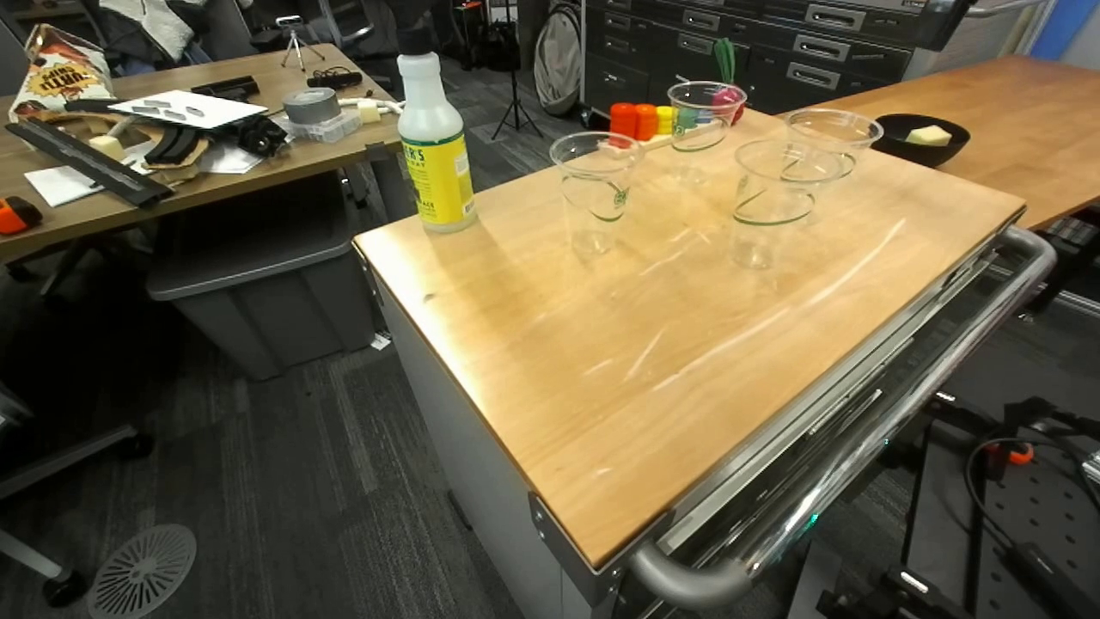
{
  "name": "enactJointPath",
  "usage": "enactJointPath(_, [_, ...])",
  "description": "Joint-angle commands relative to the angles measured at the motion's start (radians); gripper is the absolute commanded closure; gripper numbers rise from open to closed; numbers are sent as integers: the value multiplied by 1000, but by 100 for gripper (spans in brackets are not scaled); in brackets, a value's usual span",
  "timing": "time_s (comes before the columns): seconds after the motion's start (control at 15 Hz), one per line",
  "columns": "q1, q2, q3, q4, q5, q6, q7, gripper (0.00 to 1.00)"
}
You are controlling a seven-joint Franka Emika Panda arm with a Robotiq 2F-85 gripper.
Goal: Stack the clear cups together
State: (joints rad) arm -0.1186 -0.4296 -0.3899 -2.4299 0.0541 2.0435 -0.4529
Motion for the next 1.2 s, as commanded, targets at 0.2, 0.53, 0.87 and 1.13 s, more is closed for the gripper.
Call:
enactJointPath(0.2, [-46,183,87,65,-76,103,173,0])
enactJointPath(0.53, [-71,267,107,99,-128,74,234,0])
enactJointPath(0.87, [-85,317,92,129,-72,40,182,27])
enactJointPath(1.13, [-95,334,82,139,33,9,127,58])
